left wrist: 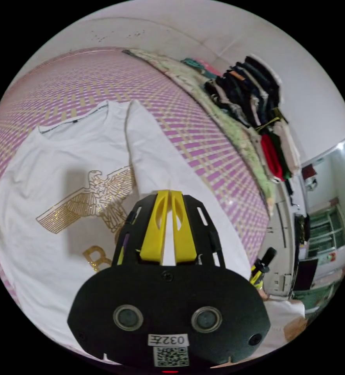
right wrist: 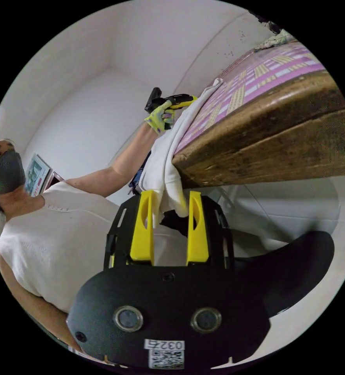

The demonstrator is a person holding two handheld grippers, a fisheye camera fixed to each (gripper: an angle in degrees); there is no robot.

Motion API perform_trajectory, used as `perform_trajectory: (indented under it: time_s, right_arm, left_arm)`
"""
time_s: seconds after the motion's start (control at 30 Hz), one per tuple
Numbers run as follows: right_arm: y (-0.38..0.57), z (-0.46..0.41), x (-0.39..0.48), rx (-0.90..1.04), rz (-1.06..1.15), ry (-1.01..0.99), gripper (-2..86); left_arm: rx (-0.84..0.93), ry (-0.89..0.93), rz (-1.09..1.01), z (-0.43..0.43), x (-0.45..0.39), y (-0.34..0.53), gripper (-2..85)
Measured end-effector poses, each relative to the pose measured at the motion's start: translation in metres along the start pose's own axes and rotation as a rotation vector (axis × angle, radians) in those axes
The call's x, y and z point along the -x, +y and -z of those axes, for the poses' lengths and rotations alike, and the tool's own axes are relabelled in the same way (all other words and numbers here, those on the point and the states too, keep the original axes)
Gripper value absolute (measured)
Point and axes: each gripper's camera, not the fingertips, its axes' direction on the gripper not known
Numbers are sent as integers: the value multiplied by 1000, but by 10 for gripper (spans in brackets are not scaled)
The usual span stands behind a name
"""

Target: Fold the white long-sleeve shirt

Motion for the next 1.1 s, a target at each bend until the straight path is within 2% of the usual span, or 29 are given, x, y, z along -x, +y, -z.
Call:
perform_trajectory:
  time_s: [0.2, 0.47, 0.73, 0.87, 0.97, 1.0, 1.03, 1.1]
  right_arm:
    - [9, -12, 10, -5, 45, -27, 55]
    - [12, 6, 34, -100, 80, 28, 48]
    - [21, 51, 43, -296, -10, 195, 49]
    - [30, 56, 41, -311, -84, 235, 51]
    - [44, 58, 43, -326, -137, 250, 55]
    - [53, 62, 47, -356, -141, 259, 58]
    - [62, 68, 53, -396, -141, 281, 60]
    - [76, 79, 63, -463, -137, 313, 60]
  left_arm:
    - [-73, -63, -20, -35, -12, 15, -9]
    - [-91, 96, 28, -83, -13, -16, -10]
    - [-48, -6, -109, -159, -124, -94, -10]
    - [-29, -24, -122, -172, -148, -101, -10]
    - [37, 146, -100, -157, -127, -90, -10]
    - [25, 289, -122, -139, -111, -76, -10]
    - [-42, 432, -148, -110, -93, -55, -10]
    - [-149, 508, -133, -61, -55, -13, -10]
